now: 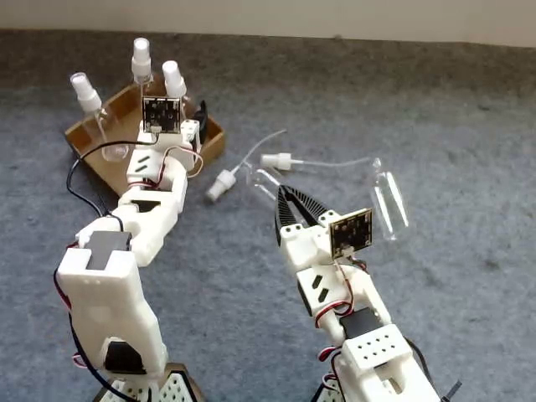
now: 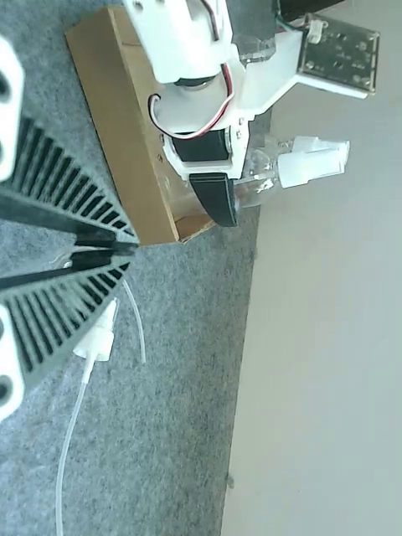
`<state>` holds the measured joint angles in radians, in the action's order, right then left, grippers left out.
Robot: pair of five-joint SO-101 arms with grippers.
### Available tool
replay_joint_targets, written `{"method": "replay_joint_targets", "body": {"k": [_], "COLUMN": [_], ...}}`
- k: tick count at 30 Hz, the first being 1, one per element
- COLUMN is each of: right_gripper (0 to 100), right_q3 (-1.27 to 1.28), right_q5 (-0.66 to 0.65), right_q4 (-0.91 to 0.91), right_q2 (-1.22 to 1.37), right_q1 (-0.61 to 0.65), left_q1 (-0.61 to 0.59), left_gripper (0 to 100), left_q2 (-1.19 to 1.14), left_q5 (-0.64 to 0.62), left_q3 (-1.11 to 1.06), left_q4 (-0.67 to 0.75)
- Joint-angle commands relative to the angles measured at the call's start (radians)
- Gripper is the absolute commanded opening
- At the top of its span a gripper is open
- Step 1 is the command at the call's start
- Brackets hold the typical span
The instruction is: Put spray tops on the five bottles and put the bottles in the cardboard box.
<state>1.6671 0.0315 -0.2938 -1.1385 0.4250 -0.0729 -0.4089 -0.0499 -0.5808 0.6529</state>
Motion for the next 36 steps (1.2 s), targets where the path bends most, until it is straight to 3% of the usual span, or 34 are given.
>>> {"method": "replay_joint_targets", "body": {"k": [1,20,27,36], "right_gripper": [0.4,0.4,0.4,0.4], "right_q3": [0.120,0.120,0.120,0.120], "right_q5": [-0.011,-0.011,-0.011,-0.011], "right_q4": [0.005,0.005,0.005,0.005], "right_q2": [-0.004,-0.004,-0.004,-0.004], "right_q1": [-0.012,-0.012,-0.012,-0.012], "left_q1": [-0.004,-0.002,-0.004,-0.005], "left_gripper": [9,15,26,26], "left_q2": [0.019,0.021,0.021,0.028], "left_q5": [0.006,0.003,0.000,0.000], "left_q3": [0.012,0.018,0.012,0.007], "left_q4": [0.025,-0.060,-0.066,-0.068]}}
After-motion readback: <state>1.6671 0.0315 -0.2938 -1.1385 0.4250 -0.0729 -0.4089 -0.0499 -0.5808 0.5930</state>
